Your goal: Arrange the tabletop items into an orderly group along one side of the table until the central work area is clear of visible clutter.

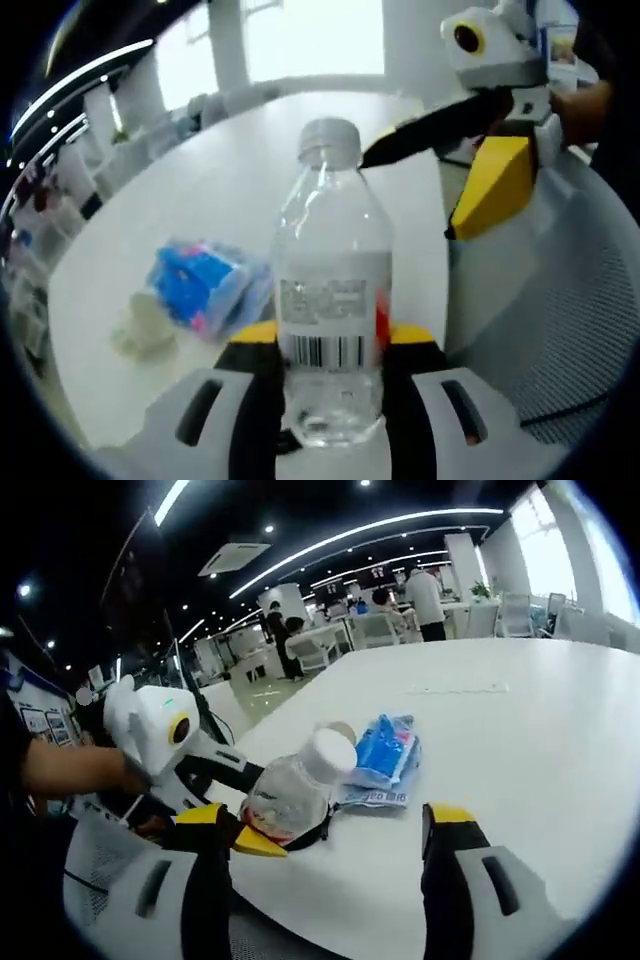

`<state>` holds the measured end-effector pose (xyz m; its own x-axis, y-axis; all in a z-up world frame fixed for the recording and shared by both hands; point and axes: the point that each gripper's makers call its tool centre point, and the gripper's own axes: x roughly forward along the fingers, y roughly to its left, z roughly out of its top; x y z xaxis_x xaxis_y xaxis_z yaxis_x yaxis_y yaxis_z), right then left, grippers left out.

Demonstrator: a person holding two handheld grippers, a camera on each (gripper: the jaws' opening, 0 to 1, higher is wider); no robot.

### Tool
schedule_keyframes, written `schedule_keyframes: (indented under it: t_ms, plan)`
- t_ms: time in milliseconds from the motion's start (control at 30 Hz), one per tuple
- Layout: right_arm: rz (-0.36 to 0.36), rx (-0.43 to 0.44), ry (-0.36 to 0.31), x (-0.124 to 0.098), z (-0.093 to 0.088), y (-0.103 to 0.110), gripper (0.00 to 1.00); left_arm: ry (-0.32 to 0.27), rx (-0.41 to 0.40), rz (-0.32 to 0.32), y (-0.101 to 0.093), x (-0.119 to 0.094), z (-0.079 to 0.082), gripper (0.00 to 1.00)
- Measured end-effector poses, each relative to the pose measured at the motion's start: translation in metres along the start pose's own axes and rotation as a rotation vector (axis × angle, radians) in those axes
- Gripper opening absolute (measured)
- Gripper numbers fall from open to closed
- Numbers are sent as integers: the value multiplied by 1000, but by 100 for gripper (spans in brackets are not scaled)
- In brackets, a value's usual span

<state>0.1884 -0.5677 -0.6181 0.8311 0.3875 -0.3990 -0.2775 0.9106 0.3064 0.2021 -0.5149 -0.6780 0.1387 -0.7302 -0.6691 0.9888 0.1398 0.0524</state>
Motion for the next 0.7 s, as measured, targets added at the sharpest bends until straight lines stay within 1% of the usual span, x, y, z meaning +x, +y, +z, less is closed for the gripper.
schedule_keyframes:
  t_ms: [167, 267, 367, 400, 467, 500, 533, 567, 633, 700]
  plan:
    - [8, 75, -8, 4, -2, -2, 70, -25, -4, 3, -6, 7, 4, 34]
    - [18, 119, -1, 7, -5, -1, 64, -44, -10, -13, -10, 11, 6, 34]
    - [53, 186, 23, 11, -11, 5, 55, -60, -10, -25, -14, 16, 8, 34]
    - [64, 195, 18, 12, -11, 7, 52, -69, -13, -33, -15, 17, 9, 34]
    - [71, 199, 17, 12, -11, 9, 43, -71, -18, -42, -19, 20, 10, 34]
    - [77, 200, 17, 11, -11, 11, 42, -67, -15, -45, -20, 22, 9, 34]
    - [62, 184, 9, 11, -10, 10, 42, -63, -10, -45, -20, 24, 8, 34]
    - [54, 179, 17, 11, -11, 8, 41, -64, -20, -48, -20, 26, 7, 34]
    - [44, 169, 18, 10, -11, 5, 35, -65, -29, -57, -21, 27, 6, 35]
    - [43, 168, 21, 8, -11, 4, 35, -67, -28, -63, -21, 29, 5, 35]
